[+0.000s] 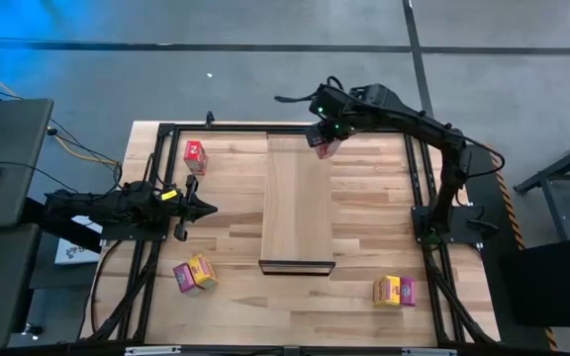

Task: Stack cereal on shelf
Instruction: Put the right red cereal box on the shelf

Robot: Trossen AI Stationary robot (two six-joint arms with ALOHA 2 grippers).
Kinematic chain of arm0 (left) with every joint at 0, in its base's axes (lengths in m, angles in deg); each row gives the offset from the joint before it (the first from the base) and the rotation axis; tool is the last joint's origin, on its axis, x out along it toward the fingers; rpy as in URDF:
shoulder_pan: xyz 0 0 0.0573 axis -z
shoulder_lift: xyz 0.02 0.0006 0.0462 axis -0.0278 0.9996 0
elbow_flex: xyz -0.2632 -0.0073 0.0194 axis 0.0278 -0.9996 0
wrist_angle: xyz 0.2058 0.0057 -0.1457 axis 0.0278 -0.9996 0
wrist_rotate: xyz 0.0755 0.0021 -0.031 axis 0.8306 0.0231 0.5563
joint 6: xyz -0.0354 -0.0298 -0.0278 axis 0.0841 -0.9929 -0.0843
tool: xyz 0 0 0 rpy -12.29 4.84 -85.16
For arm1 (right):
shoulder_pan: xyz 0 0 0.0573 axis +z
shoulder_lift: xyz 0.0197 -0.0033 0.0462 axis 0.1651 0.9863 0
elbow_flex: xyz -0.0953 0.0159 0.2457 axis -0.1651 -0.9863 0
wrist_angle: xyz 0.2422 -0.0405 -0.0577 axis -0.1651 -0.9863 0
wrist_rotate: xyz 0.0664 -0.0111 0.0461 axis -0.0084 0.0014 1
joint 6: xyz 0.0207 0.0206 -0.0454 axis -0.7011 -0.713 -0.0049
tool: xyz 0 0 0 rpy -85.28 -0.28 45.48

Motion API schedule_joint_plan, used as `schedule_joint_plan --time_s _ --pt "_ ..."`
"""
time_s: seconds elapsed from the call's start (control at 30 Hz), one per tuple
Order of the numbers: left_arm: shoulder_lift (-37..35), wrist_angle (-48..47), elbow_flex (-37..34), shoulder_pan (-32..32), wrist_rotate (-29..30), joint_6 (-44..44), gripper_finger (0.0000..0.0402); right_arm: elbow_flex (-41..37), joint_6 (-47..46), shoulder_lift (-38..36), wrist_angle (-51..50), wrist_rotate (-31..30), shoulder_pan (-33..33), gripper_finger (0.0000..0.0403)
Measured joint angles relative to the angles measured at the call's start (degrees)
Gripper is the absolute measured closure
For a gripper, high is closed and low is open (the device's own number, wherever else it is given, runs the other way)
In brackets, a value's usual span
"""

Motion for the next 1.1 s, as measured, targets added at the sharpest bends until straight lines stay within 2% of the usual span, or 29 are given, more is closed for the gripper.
schedule_joint_plan --time_s 0.2,0.87,1.1 --pt "0.0 0.0 0.0 0.0 0.0 0.0 0.0402 -0.2 0.1 0.3 -0.3 -4.4 2.1 0.0284" --pt "0.0 0.0 0.0 0.0 0.0 0.0 0.0401 -0.3 -1.7 1.7 -2.4 -5.2 2.7 0.0283" --pt "0.0 0.0 0.0 0.0 0.0 0.0 0.0401 -0.3 -2.8 3.4 -1.8 -4.1 2.8 0.0263"
